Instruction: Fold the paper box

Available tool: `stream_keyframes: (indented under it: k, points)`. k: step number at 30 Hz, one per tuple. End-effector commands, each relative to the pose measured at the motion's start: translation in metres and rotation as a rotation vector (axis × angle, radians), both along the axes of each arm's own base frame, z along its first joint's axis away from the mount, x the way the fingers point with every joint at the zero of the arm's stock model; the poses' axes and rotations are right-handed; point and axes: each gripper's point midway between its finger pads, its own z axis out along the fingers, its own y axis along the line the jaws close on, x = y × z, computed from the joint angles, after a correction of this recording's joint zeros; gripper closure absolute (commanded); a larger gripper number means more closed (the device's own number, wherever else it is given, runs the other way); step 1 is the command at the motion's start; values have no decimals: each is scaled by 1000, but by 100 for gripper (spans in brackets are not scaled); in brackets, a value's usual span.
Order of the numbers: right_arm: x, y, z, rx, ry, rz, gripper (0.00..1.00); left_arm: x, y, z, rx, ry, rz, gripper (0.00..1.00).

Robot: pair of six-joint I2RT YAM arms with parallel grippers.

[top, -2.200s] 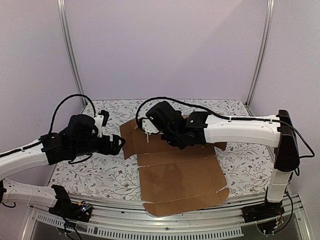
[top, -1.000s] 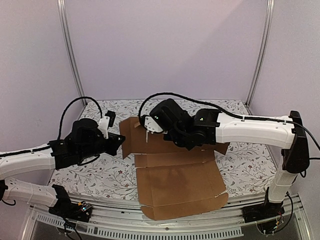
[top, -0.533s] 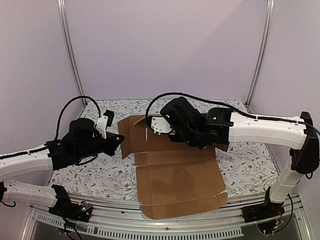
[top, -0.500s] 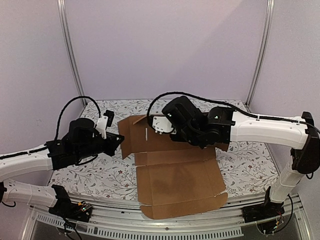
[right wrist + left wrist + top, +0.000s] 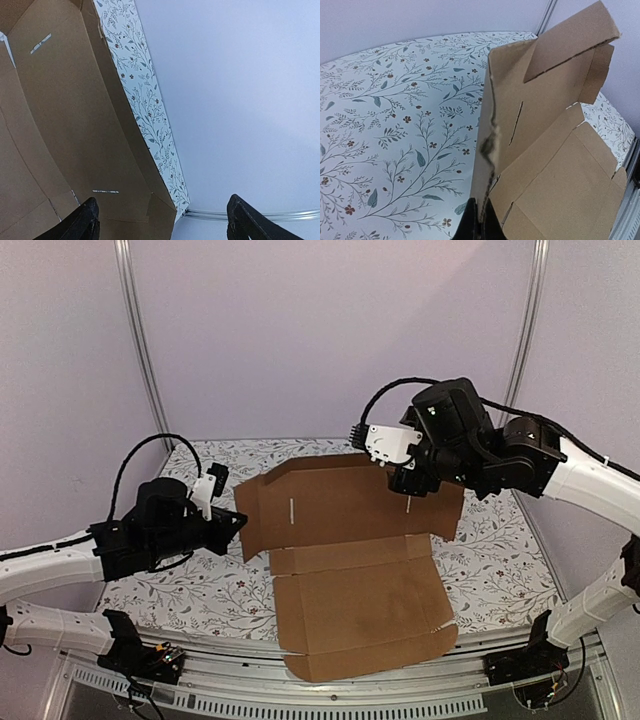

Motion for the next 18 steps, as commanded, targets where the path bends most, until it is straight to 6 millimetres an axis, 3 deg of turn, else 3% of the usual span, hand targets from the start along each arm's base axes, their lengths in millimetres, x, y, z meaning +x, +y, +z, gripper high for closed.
stream_keyframes:
  k: [1, 8, 18]
  points:
    - [-10, -7, -5, -15, 93, 114, 12, -5, -3, 3, 8, -21, -32, 100]
    - [-8, -8, 0, -4, 202, 224, 10, -6, -3, 4, 19, -28, -36, 100]
    - [8, 8, -18, -59, 300, 284, 18, -7, -5, 7, 29, -33, -47, 100]
